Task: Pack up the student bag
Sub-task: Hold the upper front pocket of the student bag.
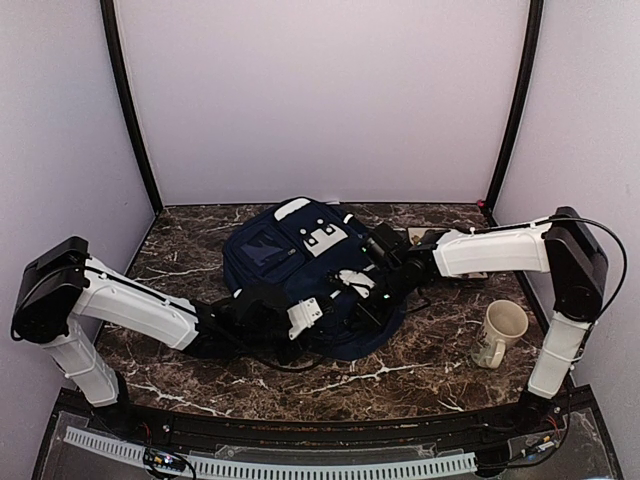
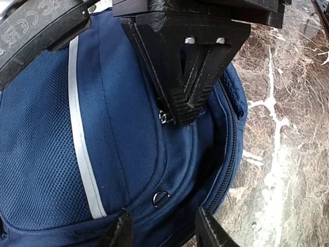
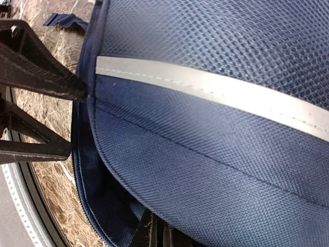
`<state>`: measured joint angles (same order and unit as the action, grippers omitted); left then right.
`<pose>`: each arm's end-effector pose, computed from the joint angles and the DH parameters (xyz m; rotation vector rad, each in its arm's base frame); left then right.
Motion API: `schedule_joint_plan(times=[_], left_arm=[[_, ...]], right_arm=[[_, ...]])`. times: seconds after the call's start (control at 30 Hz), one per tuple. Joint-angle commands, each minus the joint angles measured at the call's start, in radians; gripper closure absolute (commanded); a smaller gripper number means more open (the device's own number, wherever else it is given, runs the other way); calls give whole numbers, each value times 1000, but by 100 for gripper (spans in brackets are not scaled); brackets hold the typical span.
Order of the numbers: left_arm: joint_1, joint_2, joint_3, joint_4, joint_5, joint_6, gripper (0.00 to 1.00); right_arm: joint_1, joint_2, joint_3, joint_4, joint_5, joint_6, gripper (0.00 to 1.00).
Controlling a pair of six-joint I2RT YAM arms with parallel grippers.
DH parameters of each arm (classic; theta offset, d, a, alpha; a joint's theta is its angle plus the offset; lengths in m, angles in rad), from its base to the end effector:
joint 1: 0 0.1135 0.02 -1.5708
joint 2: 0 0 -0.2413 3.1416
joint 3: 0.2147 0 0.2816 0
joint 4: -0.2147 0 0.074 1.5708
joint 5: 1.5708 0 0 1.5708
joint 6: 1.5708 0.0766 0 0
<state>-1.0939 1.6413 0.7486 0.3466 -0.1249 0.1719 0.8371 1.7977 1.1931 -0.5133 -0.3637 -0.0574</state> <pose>0.1850 -0.3372 0.0997 1.2045 1.7692 -0.4154 0.2466 0.3142 0.1107 -1.3053 2.4496 0.7145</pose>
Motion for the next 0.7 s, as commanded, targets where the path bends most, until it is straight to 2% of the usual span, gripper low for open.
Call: schedule_joint_plan(times=[0.0, 0.1, 0.13, 0.17, 0.3, 0.67], left_arm=[[-11, -39, 15, -10, -28, 25, 55], [-26, -54, 14, 26, -94, 64, 47], [-27, -59, 10, 53, -101, 75, 13], [-27, -65, 5, 73, -97, 89, 5], [-27, -53, 31, 97, -113, 157, 5], [-27, 60, 149, 52, -129, 273, 16]], right_arm=[[-1, -39, -22, 3, -37, -34, 100], [-5, -79, -33, 4, -64, -52, 100], [-4, -88, -34, 7, -75, -59, 100], [-5, -98, -34, 7, -85, -65, 100], [-5, -130, -33, 15, -80, -80, 100], [-7, -133, -55, 2, -55, -108, 100]])
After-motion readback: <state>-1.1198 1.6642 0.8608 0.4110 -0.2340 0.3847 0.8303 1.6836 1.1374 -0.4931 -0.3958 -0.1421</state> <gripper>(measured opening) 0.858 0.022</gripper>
